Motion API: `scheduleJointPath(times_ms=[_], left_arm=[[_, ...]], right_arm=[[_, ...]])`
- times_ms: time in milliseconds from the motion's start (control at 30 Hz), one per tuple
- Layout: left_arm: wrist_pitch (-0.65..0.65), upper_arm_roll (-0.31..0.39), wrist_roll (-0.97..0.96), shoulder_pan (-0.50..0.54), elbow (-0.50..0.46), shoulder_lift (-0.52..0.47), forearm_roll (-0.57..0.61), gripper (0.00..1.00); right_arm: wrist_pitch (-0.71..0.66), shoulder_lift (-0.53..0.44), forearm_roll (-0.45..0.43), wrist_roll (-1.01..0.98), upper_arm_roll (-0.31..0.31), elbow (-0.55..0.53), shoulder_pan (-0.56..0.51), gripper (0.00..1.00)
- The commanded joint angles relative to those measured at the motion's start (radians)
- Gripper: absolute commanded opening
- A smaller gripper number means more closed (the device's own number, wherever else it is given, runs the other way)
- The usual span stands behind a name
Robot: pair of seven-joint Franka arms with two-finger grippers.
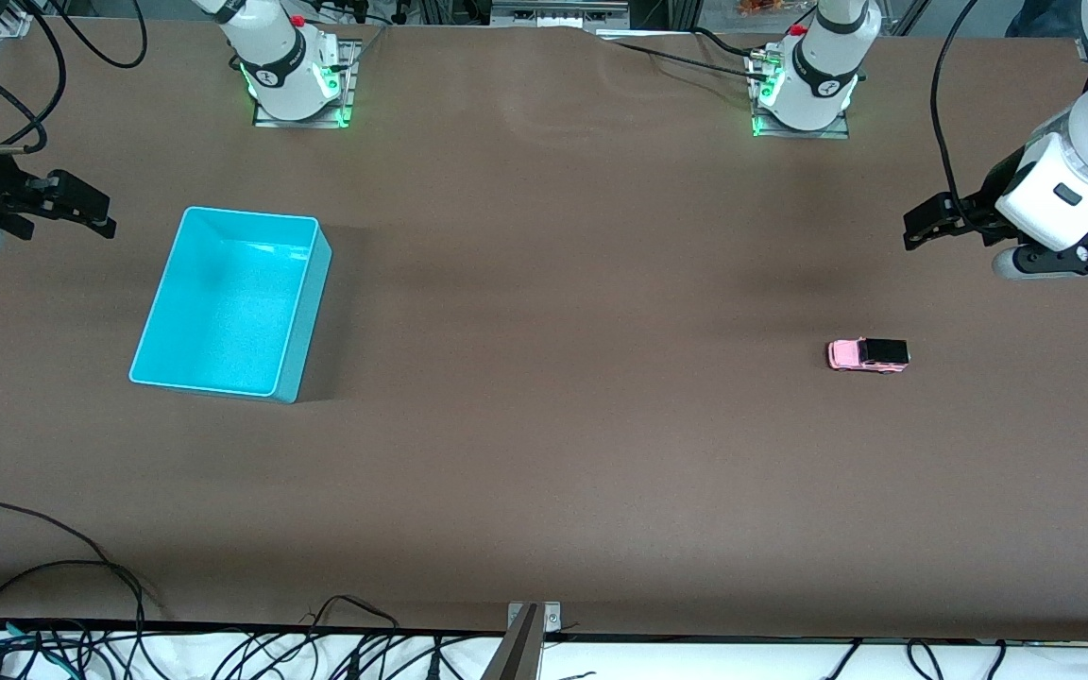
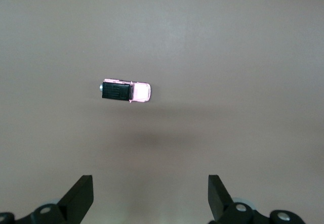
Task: Wind and store pink jeep toy
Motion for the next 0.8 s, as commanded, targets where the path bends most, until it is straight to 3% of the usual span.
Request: scheduleJointPath(times_ms=[0,600,767], left_arm=[[-0.031,-0.025,0.035,0.001,0.015,-0.013,0.0,1.0],[-0.035,-0.039,0.127,0.019,0.018,-0.005,0.029,1.0],[-0.034,-0.037,0.138,0.021,0.056,0.027,0.034,1.0]], right_arm=[[-0.02,-0.003,0.02,-0.002,-0.002,0.014,-0.003,1.0],[-0.018,-0.003,0.02,-0.002,-0.002,0.014,-0.003,1.0],[-0.02,-0.003,0.02,-0.002,-0.002,0.014,-0.003,1.0]])
